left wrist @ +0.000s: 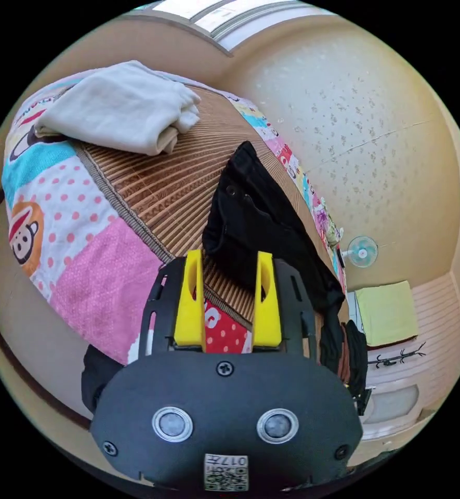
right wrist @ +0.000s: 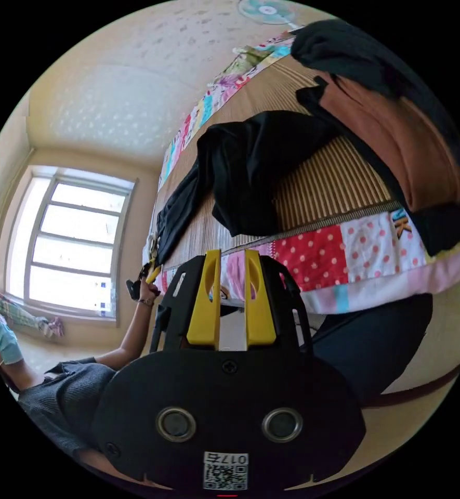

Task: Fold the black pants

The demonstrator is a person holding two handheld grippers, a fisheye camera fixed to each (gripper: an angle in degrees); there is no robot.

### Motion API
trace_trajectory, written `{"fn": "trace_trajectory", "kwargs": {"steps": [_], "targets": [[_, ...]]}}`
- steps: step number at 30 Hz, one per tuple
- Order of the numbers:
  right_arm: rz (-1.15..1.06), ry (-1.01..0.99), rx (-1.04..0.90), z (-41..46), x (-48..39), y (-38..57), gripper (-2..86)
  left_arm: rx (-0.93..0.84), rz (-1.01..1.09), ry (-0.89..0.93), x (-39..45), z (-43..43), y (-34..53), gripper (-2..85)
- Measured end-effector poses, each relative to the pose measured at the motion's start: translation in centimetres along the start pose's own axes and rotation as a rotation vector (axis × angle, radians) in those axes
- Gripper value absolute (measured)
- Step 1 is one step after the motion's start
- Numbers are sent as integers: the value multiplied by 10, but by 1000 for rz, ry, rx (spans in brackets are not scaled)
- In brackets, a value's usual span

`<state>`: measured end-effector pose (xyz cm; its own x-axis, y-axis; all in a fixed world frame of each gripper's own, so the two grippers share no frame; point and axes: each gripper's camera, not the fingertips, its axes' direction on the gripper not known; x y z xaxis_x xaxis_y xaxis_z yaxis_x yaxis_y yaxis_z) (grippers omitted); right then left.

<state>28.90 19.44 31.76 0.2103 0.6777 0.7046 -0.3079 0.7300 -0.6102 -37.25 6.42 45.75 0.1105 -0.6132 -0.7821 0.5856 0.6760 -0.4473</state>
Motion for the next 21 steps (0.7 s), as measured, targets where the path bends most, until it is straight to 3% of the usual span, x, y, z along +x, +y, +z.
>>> {"fn": "trace_trajectory", "kwargs": {"steps": [3,5,7,9,12,15,17,21], "targets": [[14,-3,23,-19,-14,-3,50,-178,-56,82,-1,29,-25,71],[-28,84,-3,-30,-42,-14,44,-313,173,50,33,20,-59,58],[-63,122,-3,-39,-64,-22,44,-249,390,-61,66,-27,-82,54],[-90,136,6,-45,-80,-28,49,-122,466,-147,81,-87,-102,53],[-83,173,6,-40,-95,-36,70,73,384,-163,56,-177,-131,57],[-43,204,-24,-15,-100,-41,117,200,177,-353,-4,-228,-140,77],[-25,230,-61,12,-105,-45,151,247,32,-283,-54,-257,-120,108],[-41,357,-111,47,-116,-51,153,205,30,-201,-84,-257,-68,112]]}}
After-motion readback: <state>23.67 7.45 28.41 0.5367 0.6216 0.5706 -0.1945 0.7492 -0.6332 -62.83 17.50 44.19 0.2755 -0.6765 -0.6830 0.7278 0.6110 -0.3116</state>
